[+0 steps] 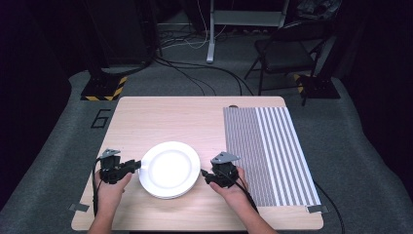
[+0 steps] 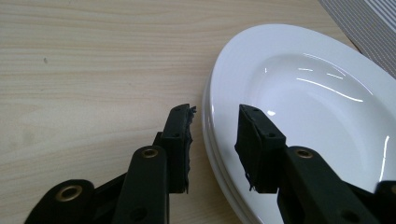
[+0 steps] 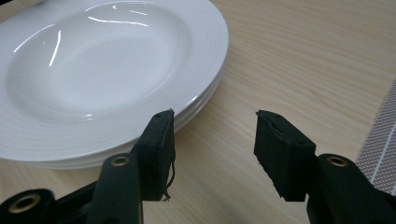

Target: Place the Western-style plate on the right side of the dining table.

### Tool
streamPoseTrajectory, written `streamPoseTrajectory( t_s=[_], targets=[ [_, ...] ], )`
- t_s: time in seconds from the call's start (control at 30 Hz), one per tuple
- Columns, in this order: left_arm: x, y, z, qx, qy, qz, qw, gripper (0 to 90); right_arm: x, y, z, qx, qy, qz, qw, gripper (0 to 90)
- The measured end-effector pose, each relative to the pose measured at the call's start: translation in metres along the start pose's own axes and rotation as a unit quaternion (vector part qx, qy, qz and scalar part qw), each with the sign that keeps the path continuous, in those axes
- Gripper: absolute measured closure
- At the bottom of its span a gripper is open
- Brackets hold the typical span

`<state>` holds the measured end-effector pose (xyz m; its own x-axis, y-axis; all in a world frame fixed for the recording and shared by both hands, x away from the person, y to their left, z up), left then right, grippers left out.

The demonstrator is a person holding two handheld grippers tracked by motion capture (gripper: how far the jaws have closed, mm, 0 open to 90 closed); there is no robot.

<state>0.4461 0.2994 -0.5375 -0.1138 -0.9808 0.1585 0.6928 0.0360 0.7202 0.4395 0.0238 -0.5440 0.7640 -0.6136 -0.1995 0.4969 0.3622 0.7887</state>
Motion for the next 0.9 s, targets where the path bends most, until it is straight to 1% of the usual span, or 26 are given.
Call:
streamPoseTrajectory(
  t_s=[0.03,0.07,0.1,0.3,0.4,0.47,0.5,0.53,0.57,0.6,0.67,0.7,0.73,0.77,0.8,0.87,0.9],
  targets=[
    [0.0,0.0,0.0,0.0,0.0,0.0,1.0,66.4,-0.0006,-0.0008,-0.0008,0.001,0.004,-0.008,1.0,47.3],
    [0.0005,-0.0009,-0.0011,-0.003,-0.005,0.007,1.0,67.1,-0.0008,-0.002,-0.0016,-0.001,0.007,-0.014,0.9999,47.3],
    [0.001,-0.0012,-0.0015,-0.003,-0.011,0.008,0.9999,67.6,-0.0007,-0.003,-0.0024,-0.003,0.009,-0.017,0.9998,47.3],
    [0.0044,-0.0002,-0.0009,-0.001,-0.033,0.019,0.9993,70.0,-0.0012,-0.0053,-0.0048,-0.006,0.014,-0.02,0.9997,46.4],
    [0.0075,-0.0012,-0.0017,-0.006,-0.048,0.033,0.9983,70.1,-0.0008,-0.006,-0.0051,-0.005,0.015,-0.025,0.9996,46.3],
    [0.0071,-0.0015,-0.0027,-0.006,-0.047,0.037,0.9982,69.9,0.0007,-0.0063,-0.0052,-0.004,0.015,-0.032,0.9994,46.2],
    [0.0071,-0.002,-0.0023,-0.009,-0.05,0.042,0.9979,70.0,0.0013,-0.0061,-0.0051,-0.002,0.017,-0.034,0.9993,46.3],
    [0.0074,-0.0015,-0.0026,-0.007,-0.049,0.05,0.9975,70.1,0.0018,-0.0066,-0.0047,-0.001,0.017,-0.041,0.999,46.4],
    [0.0074,-0.0015,-0.0026,-0.007,-0.049,0.05,0.9975,70.2,0.0018,-0.0066,-0.0047,-0.001,0.017,-0.041,0.999,46.4],
    [0.0068,-0.0019,-0.0025,-0.006,-0.051,0.05,0.9975,70.3,0.0026,-0.0064,-0.0045,0.002,0.021,-0.046,0.9987,46.5],
    [0.0064,-0.0028,-0.0023,-0.01,-0.052,0.057,0.997,70.2,0.003,-0.0059,-0.0044,0.005,0.024,-0.053,0.9983,46.6],
    [0.0064,-0.0028,-0.0023,-0.01,-0.052,0.057,0.997,70.0,0.0034,-0.0054,-0.0045,0.007,0.026,-0.054,0.9982,46.6],
    [0.0066,-0.0028,-0.0024,-0.009,-0.055,0.063,0.9965,70.0,0.0034,-0.0054,-0.0045,0.007,0.026,-0.054,0.9982,46.6],
    [0.007,-0.0036,-0.0029,-0.01,-0.056,0.071,0.9958,69.4,0.0026,-0.0048,-0.0046,0.01,0.03,-0.06,0.9977,46.4],
    [0.0069,-0.0047,-0.0031,-0.015,-0.058,0.072,0.9956,69.4,0.0028,-0.0044,-0.0046,0.011,0.03,-0.059,0.9978,46.4],
    [0.0069,-0.0051,-0.0037,-0.016,-0.059,0.073,0.9955,69.4,0.0029,-0.0035,-0.0046,0.015,0.03,-0.062,0.9975,46.4],
    [0.0073,-0.0055,-0.0042,-0.017,-0.058,0.078,0.9951,69.3,0.0031,-0.003,-0.0048,0.017,0.032,-0.062,0.9974,46.4]
  ],
)
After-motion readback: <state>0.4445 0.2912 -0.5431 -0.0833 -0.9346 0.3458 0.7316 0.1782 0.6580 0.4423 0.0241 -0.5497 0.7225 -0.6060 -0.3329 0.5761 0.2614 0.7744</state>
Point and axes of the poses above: each handheld gripper's, and its own axes: z roughly backward along the jaws, y roughly out of its top, x roughly to its right, the point moved 10 cm from there along -z, roughly forward along the jaws, and after that the axes turned 12 degrees about y, right-handed, at the moved point
